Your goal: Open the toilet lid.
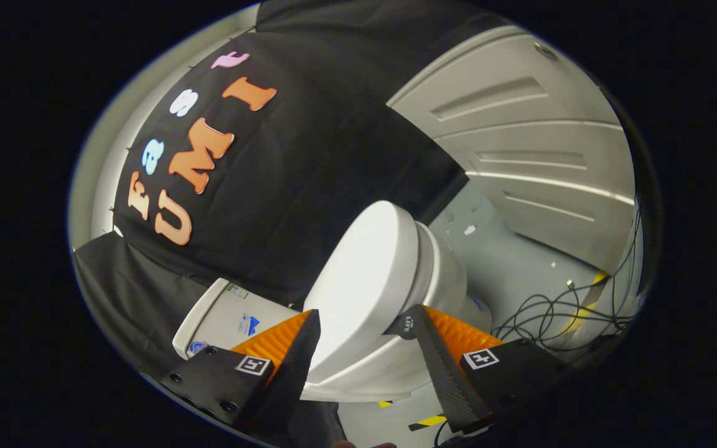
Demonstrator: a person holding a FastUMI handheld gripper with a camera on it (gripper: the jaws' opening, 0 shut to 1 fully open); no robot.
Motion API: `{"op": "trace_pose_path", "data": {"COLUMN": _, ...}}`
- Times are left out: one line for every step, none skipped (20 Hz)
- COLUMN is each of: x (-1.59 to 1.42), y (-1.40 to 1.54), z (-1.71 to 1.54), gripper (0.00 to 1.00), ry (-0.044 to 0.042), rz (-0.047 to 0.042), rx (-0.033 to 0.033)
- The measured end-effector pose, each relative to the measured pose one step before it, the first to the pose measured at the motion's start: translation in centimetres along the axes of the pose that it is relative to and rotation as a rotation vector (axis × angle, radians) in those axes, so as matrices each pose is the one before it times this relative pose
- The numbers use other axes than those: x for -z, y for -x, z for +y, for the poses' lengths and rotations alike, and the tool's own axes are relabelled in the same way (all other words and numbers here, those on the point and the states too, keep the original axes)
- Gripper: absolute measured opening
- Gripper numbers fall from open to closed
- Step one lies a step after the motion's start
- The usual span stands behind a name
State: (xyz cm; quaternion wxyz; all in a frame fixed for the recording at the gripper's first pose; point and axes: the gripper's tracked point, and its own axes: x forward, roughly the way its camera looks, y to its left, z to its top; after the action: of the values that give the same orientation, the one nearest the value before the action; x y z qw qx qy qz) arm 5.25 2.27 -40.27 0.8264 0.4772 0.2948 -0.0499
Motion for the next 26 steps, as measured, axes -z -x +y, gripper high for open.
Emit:
{"op": "trace_pose_path", "data": {"x": 0.03, "y": -0.37, "z": 0.498, "gripper": 0.96, "ry": -0.00467, "rz": 0.00714, "rx": -0.0235}}
{"op": "trace_pose_path", "data": {"x": -0.164, "y": -0.411, "z": -0.021, "gripper": 0.95, "ry": -0.02626, "rz": 0.00734, "rx": -0.00304}}
{"op": "trace_pose_path", "data": {"x": 0.106, "y": -0.558, "z": -0.881, "gripper": 0.94, "ry": -0.03315, "rz": 0.01763, "rx": 0.03148}}
{"op": "trace_pose_path", "data": {"x": 0.269, "y": -0.68, "z": -0.883, "gripper": 0.94, "ry": -0.02379, "rz": 0.0133, "rx": 0.0357}}
{"op": "trace_pose_path", "data": {"x": 0.098, "y": -0.64, "z": -0.465, "gripper": 0.94, "ry": -0.00815, "rz": 0.0056, "rx": 0.00971}}
{"op": "trace_pose_path", "data": {"x": 0.018, "y": -0.68, "z": -0.277, "gripper": 0.93, "ry": -0.01959, "rz": 0.00837, "rx": 0.00785}}
{"op": "trace_pose_path", "data": {"x": 0.165, "y": -0.22, "z": -0.161, "gripper": 0.92, "ry": -0.03501, "rz": 0.01113, "rx": 0.00545}}
{"op": "trace_pose_path", "data": {"x": 0.274, "y": -0.171, "z": -0.556, "gripper": 0.91, "ry": -0.04736, "rz": 0.00181, "rx": 0.00366}}
{"op": "trace_pose_path", "data": {"x": 0.301, "y": -0.16, "z": -0.376, "gripper": 0.9, "ry": -0.03599, "rz": -0.00693, "rx": -0.00169}}
{"op": "trace_pose_path", "data": {"x": 0.002, "y": 0.109, "z": -0.832, "gripper": 0.89, "ry": -0.01838, "rz": -0.0121, "rx": 0.00678}}
{"op": "trace_pose_path", "data": {"x": -0.034, "y": -0.432, "z": -0.789, "gripper": 0.88, "ry": -0.00819, "rz": -0.00651, "rx": 0.0058}}
{"op": "trace_pose_path", "data": {"x": 0.012, "y": -0.441, "z": -0.189, "gripper": 0.87, "ry": 0.00446, "rz": -0.00538, "rx": -0.00985}}
{"op": "trace_pose_path", "data": {"x": 0.242, "y": -0.261, "z": 0.182, "gripper": 0.86, "ry": 0.00528, "rz": 0.01098, "rx": -0.01932}}
{"op": "trace_pose_path", "data": {"x": 0.476, "y": -0.675, "z": -0.322, "gripper": 0.85, "ry": 0.00533, "rz": 0.02164, "rx": 0.00869}}
{"op": "trace_pose_path", "data": {"x": 0.421, "y": -0.474, "z": -0.543, "gripper": 0.84, "ry": -0.00193, "rz": 0.0239, "rx": 0.0093}}
{"op": "trace_pose_path", "data": {"x": 0.145, "y": -0.355, "z": -0.399, "gripper": 0.84, "ry": -0.00337, "rz": 0.00922, "rx": 0.00669}}
{"op": "trace_pose_path", "data": {"x": -0.304, "y": -0.198, "z": -0.064, "gripper": 0.83, "ry": -0.00485, "rz": -0.00421, "rx": -0.00508}}
{"op": "trace_pose_path", "data": {"x": -0.349, "y": -0.103, "z": 0.126, "gripper": 0.82, "ry": 0.00066, "rz": -0.0105, "rx": -0.01075}}
{"op": "trace_pose_path", "data": {"x": -0.269, "y": -0.003, "z": 0.066, "gripper": 0.78, "ry": 0.00381, "rz": -0.0072, "rx": -0.0052}}
{"op": "trace_pose_path", "data": {"x": 0.042, "y": -0.146, "z": -0.119, "gripper": 0.75, "ry": 0.00602, "rz": 0.00428, "rx": 0.00306}}
{"op": "trace_pose_path", "data": {"x": 0.317, "y": -0.08, "z": -0.269, "gripper": 0.71, "ry": 0.0034, "rz": 0.01206, "rx": 0.00619}}
{"op": "trace_pose_path", "data": {"x": 0.307, "y": -0.23, "z": -0.156, "gripper": 0.63, "ry": 0.0012, "rz": 0.00925, "rx": 0.00901}}
{"op": "trace_pose_path", "data": {"x": 0.236, "y": -0.185, "z": 0.084, "gripper": 0.57, "ry": -0.00003, "rz": 0.01345, "rx": -0.00542}}
{"op": "trace_pose_path", "data": {"x": 0.087, "y": -0.098, "z": 0.26, "gripper": 0.51, "ry": 0.00056, "rz": 0.00625, "rx": -0.0111}}
{"op": "trace_pose_path", "data": {"x": 0.003, "y": -0.108, "z": 0.5, "gripper": 0.51, "ry": 0.00218, "rz": -0.00268, "rx": -0.02175}}
{"op": "trace_pose_path", "data": {"x": -0.26, "y": 0.011, "z": 0.139, "gripper": 0.4, "ry": 0.00976, "rz": 0.0052, "rx": -0.0068}}
